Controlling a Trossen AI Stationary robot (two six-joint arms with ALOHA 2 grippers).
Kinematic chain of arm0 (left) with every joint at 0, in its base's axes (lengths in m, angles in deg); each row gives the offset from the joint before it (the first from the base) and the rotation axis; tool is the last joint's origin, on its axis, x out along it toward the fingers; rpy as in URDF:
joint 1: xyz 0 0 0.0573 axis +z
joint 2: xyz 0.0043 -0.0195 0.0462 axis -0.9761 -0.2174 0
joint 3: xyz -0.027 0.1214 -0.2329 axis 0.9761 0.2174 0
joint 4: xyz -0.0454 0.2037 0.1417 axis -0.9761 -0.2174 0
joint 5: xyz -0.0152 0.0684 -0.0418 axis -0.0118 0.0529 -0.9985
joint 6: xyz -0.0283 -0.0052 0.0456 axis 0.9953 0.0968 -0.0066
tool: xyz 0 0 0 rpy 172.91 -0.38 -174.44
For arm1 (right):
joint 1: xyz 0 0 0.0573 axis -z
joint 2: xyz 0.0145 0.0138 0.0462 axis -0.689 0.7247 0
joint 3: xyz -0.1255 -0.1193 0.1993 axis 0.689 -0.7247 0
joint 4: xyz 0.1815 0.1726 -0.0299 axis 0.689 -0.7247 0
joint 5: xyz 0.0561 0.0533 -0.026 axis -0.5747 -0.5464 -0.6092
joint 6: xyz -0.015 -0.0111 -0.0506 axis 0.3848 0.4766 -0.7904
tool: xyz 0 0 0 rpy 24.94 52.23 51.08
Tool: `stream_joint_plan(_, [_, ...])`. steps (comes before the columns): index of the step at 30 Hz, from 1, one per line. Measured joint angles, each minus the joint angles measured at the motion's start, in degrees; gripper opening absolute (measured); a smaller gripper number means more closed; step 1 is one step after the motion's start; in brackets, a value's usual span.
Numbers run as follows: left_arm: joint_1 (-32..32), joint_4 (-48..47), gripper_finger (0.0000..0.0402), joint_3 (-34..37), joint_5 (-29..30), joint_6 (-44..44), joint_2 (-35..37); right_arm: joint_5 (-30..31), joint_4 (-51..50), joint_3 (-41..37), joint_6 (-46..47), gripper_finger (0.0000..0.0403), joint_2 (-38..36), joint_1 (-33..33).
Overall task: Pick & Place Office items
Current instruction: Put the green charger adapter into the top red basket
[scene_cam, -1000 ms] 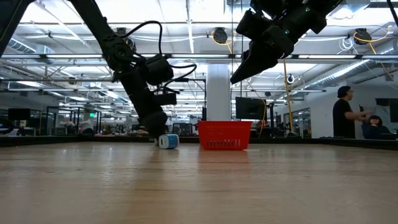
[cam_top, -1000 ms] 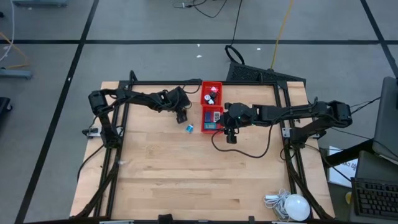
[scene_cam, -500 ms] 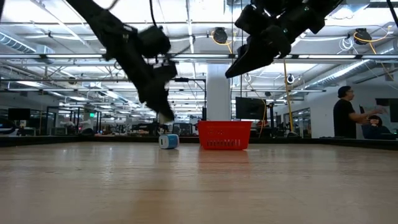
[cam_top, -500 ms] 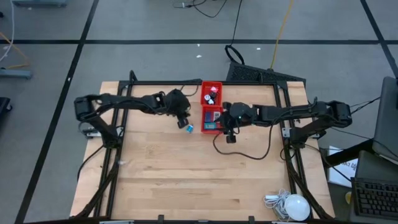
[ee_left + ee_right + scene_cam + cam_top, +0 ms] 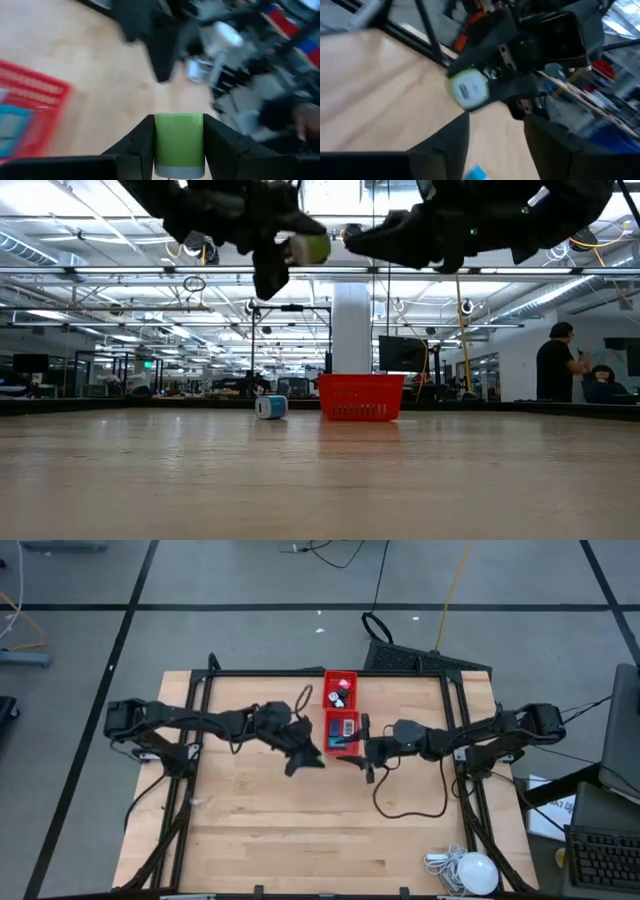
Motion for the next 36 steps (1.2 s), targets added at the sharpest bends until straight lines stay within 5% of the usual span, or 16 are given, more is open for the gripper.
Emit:
stream_joint_plan(8, [-2.6,5.5,0.0130,0.0,-1.1,6.4,0.0,-5.6,2.0,0.7,-3.0,0.0240,0.0,-4.0])
stream_joint_plan(23, [-3.0,6.2,0.0130,-1.2,-0.6,13.9,-4.0,-5.3,3.7,6.0,-4.1,0.0232,9.4,-4.7])
stream_joint_plan(28, [-3.1,6.3,0.0130,-1.3,-1.1,13.9,-4.4,-5.6,3.6,6.3,-4.3,0.0211,9.4,-4.7])
stream_joint_plan(36, [-3.0,7.7,0.0134,-1.3,-1.8,14.6,-4.4,-8.6,3.1,6.4,-4.6,0.0125,9.3,-4.6])
